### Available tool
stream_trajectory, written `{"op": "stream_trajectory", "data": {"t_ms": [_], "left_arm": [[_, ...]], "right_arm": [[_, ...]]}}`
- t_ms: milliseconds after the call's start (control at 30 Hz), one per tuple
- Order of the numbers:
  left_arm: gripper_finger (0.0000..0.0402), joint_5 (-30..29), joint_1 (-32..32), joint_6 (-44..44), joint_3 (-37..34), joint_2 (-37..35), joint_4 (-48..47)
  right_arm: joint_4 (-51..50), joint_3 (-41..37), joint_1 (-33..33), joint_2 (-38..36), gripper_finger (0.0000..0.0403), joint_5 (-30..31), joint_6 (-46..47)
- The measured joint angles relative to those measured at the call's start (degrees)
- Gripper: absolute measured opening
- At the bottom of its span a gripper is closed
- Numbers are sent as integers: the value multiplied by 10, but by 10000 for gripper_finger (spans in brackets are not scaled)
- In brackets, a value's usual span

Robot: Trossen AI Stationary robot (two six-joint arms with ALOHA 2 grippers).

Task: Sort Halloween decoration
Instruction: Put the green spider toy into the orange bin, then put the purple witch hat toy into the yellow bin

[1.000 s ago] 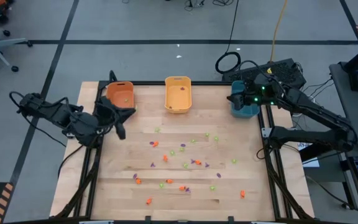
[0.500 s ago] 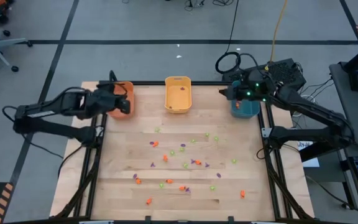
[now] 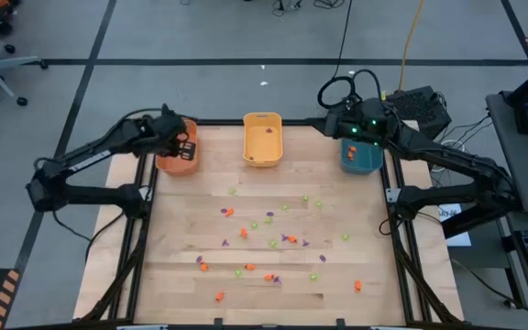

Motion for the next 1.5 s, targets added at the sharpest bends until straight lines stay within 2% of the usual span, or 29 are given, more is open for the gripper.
{"op": "stream_trajectory", "data": {"t_ms": [167, 267, 433, 633, 767, 833, 1100, 1167, 1267, 1400, 1500], "left_arm": [[0, 6, 61, 80, 0, 69, 58], [0, 8, 94, 107, 0, 114, 71], [0, 8, 131, 117, 0, 174, 69], [0, 6, 149, 139, 0, 207, 70], [3, 2, 157, 148, 0, 210, 93], [18, 2, 157, 159, 0, 207, 102], [139, -9, 157, 157, 0, 204, 93], [161, 9, 156, 162, 0, 199, 92], [177, 67, 150, 179, 0, 190, 84], [177, 137, 130, 163, 0, 158, 73], [171, 147, 103, 140, 0, 113, 73]], "right_arm": [[58, 0, 24, 12, 148, -8, -2], [59, 0, 37, 13, 148, -9, 0], [59, 0, 57, 13, 148, -8, 0], [87, 0, 82, 13, 148, -6, -18], [92, 0, 93, 13, 148, 5, -32], [92, 0, 96, 13, 148, 5, -37], [75, 0, 129, 13, 148, -26, -47], [61, 0, 142, 13, 148, -26, -55], [29, 0, 160, 16, 148, -23, -71], [-16, 0, 184, 38, 148, -24, -92], [-31, 0, 204, 62, 152, -24, -118]]}}
